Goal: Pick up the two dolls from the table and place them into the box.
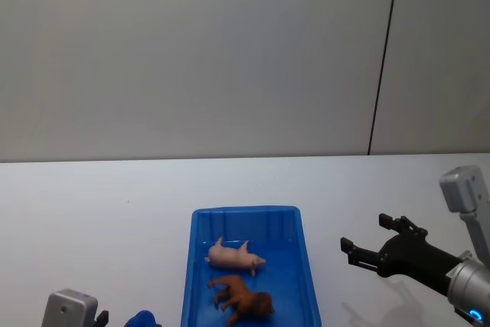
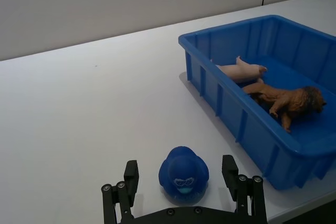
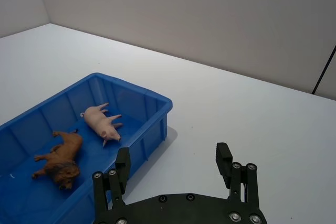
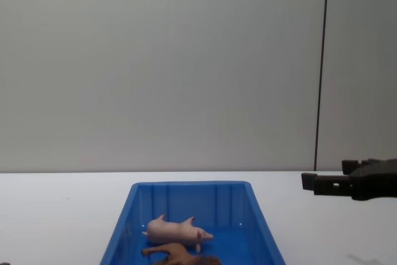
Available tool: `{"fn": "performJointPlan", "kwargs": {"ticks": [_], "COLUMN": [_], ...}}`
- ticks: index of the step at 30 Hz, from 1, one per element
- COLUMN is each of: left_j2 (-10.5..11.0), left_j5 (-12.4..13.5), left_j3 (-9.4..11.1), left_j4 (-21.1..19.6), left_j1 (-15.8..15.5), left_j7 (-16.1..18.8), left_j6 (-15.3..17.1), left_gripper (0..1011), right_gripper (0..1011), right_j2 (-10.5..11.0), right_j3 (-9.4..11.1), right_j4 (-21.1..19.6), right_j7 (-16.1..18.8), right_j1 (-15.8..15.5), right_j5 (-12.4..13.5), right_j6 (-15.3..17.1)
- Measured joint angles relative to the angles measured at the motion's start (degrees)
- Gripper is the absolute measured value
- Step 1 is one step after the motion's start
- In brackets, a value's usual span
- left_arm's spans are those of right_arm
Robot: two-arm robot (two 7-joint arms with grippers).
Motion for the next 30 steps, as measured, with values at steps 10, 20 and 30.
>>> {"fn": "performJointPlan", "kwargs": {"ticks": [10,20,30], "left_j2": [-0.9,-1.6,-1.7], "left_j5": [1.8,3.8,5.3], "left_j3": [-0.2,-0.5,-1.0], "left_j4": [2.3,4.0,4.8], "left_j1": [-1.2,-2.4,-3.1], "left_j7": [-2.7,-5.1,-6.7], "left_j6": [1.2,3.1,4.2], "left_gripper": [1003,788,554], "right_gripper": [1001,1001,1001], "right_j2": [0.0,0.0,0.0], "right_j3": [0.0,0.0,0.0], "right_j4": [0.0,0.0,0.0], "right_j7": [0.0,0.0,0.0], "right_j1": [0.0,0.0,0.0], "right_j5": [0.0,0.0,0.0], "right_j6": [0.0,0.0,0.0]}}
